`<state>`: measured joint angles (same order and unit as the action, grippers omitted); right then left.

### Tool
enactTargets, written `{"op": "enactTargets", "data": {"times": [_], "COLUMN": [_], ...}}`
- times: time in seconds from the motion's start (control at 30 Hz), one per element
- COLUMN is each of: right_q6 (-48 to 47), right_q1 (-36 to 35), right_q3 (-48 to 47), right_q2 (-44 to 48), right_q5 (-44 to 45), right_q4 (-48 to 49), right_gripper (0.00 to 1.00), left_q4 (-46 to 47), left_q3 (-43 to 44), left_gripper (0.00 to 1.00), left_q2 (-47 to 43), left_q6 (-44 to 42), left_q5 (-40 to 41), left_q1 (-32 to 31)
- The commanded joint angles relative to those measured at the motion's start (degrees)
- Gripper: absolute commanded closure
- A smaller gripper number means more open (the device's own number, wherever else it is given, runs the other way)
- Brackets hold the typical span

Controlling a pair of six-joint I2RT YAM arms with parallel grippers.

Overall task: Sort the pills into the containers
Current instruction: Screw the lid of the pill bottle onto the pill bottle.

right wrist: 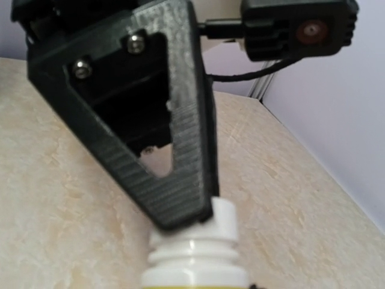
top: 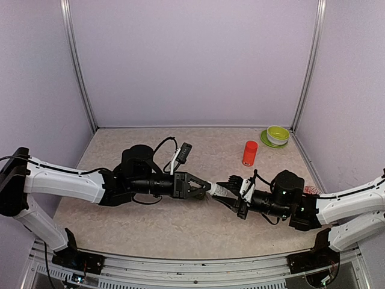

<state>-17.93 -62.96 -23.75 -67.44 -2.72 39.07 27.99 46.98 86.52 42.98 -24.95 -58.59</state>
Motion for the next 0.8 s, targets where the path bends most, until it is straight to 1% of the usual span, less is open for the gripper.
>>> {"op": "enactTargets", "data": {"times": [0.0, 0.2, 0.4, 0.5, 0.57, 0.67, 0.77], "right_q6": [0.1, 3.8, 11.5, 15.7, 17.5, 18.3, 18.1], "right_q1": [-1.0, -1.0, -1.0, -1.0, -1.0, -1.0, -1.0], "right_q3": [-1.2, -1.4, -1.6, -1.7, -1.6, -0.9, 0.0], "right_q2": [1.9, 2.8, 3.7, 4.3, 4.9, 6.1, 7.3], "right_q5": [-1.4, -6.3, -12.5, -13.6, -13.3, -11.1, -9.1], "right_q4": [4.2, 2.3, 1.5, 1.6, 1.2, 0.9, 0.7], "right_gripper": [0.84, 0.84, 0.84, 0.85, 0.86, 0.87, 0.86], "left_q4": [0.6, -0.1, -0.5, -1.1, -1.3, -1.0, -1.0], "left_q3": [0.4, -0.2, -1.2, -1.4, -1.6, -2.0, -2.2], "left_gripper": [0.75, 0.74, 0.72, 0.71, 0.64, 0.50, 0.40], "left_q2": [0.8, -1.2, -3.7, -4.6, -5.2, -6.1, -6.9], "left_q6": [-3.6, -8.0, -12.4, -14.4, -15.0, -15.2, -15.0], "left_q5": [-5.1, -4.2, -4.0, -3.6, -3.6, -2.9, -2.4], "left_q1": [-1.5, -1.5, -1.5, -1.5, -1.5, -1.5, -1.5]}}
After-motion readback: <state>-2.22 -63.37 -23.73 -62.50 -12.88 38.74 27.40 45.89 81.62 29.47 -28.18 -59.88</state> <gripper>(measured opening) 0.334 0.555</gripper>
